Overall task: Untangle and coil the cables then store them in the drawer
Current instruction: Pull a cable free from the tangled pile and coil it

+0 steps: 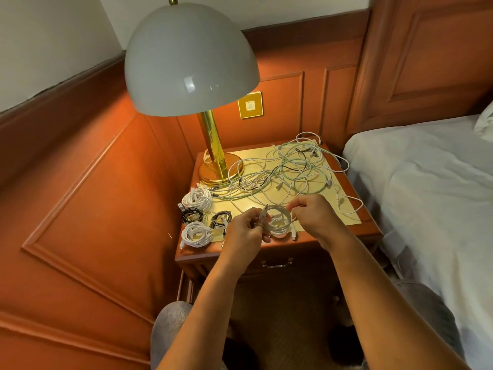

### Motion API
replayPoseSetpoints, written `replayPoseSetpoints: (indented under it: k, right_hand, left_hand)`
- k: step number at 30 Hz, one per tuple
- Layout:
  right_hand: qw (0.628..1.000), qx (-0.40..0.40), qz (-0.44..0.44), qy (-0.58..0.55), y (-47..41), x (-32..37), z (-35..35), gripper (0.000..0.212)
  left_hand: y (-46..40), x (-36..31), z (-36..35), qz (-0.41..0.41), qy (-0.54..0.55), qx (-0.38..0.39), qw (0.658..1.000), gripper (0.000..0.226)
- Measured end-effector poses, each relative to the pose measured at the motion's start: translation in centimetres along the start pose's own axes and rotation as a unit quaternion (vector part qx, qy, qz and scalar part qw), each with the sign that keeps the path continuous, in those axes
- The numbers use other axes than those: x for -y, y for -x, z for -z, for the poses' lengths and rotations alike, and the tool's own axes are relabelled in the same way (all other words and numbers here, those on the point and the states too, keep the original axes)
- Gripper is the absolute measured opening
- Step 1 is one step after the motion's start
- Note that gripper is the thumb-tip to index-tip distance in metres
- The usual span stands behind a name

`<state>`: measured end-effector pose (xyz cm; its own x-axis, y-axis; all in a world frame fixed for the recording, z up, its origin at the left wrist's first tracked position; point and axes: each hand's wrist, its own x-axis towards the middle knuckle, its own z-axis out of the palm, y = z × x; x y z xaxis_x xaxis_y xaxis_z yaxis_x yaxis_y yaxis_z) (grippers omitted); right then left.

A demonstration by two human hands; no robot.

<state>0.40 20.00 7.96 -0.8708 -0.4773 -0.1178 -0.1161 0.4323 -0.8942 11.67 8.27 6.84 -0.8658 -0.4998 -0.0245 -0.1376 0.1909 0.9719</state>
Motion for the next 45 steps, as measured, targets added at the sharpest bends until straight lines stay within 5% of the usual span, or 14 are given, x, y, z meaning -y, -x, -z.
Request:
replayPoseSetpoints:
  k: [14,23,30,38,45]
  right_hand:
    - [0.939,0.101,-0.169,-0.28,-0.4,-2.1,-1.3,0.025]
    - [0.944,0.121,-0.096,-0.291,0.9,-1.3,-1.5,0.031]
    - [0.982,0.067,0.143,-0.106,3.5,-2.1,-2.7,0.061]
    - [0.976,-0.013,0.201,-0.086,3.5,-1.9,-3.8,0.019]
    - [0.978,0.004,0.205,-0.036,3.7,-1.2,-3.3,0.021]
  left_hand:
    - [0.3,1.3,-0.5,0.029,0.082,-0.056,0.995,0.011]
    - [0.0,1.5,-0.4,0.03,0.037,-0.051,0.998,0.013]
    - [0.2,1.1,-1.0,0.024,0.061,-0.034,0.997,0.011]
    - [0.3,0.0,-0.3,0.034,0.057,-0.003,0.998,0.013]
    - [0.5,0.0,0.2,0.044,0.049,0.014,0.998,0.022]
